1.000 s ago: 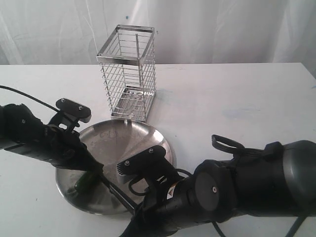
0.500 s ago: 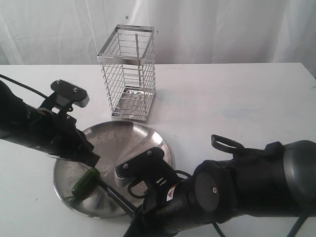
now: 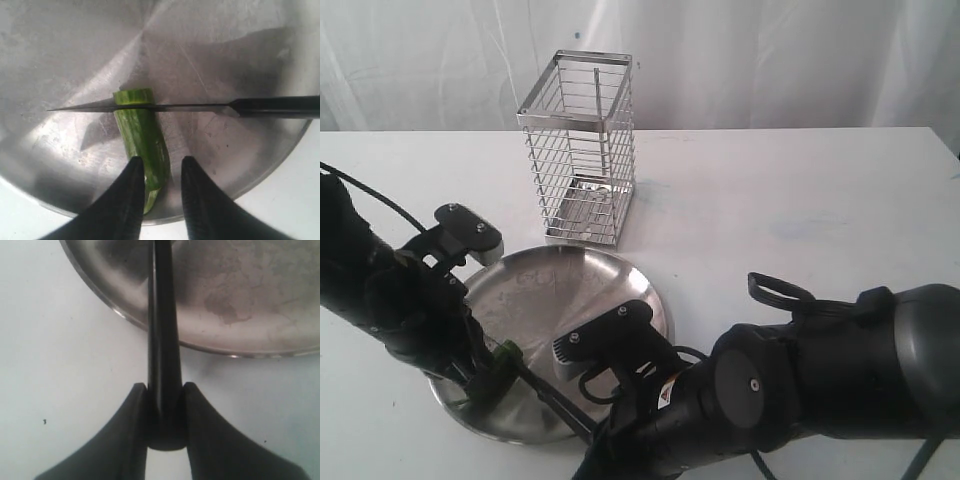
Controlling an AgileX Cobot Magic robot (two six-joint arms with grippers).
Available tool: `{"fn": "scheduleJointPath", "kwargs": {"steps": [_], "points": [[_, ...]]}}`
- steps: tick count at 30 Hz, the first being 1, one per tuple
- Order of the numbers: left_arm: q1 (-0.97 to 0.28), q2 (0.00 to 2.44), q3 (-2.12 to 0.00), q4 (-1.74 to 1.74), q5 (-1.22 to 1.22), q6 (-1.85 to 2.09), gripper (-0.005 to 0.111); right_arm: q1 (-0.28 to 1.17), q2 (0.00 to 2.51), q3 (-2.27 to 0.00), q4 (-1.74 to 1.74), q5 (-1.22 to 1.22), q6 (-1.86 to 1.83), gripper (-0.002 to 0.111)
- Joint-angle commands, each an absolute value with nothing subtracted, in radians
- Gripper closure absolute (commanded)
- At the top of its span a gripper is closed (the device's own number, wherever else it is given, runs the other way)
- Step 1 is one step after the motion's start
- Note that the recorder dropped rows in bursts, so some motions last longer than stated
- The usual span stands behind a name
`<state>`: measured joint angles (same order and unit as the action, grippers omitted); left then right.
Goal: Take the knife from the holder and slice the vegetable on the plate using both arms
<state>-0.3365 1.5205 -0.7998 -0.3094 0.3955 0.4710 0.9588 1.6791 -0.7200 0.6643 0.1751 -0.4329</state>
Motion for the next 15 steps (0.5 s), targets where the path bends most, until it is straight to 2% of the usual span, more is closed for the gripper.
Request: {"fn": "scheduleJointPath", "kwargs": {"steps": [1, 15], "points": [[-0.339, 1.576, -0.765, -0.284, 0.37, 0.436, 0.075, 0.955, 1.665, -0.725, 0.65, 0.196, -0.43, 0.108], [-0.341, 1.633, -0.73, -0.29, 0.256, 0.416, 0.075, 0.95, 1.665, -0.725, 0.65, 0.199, -0.423, 0.108]]}}
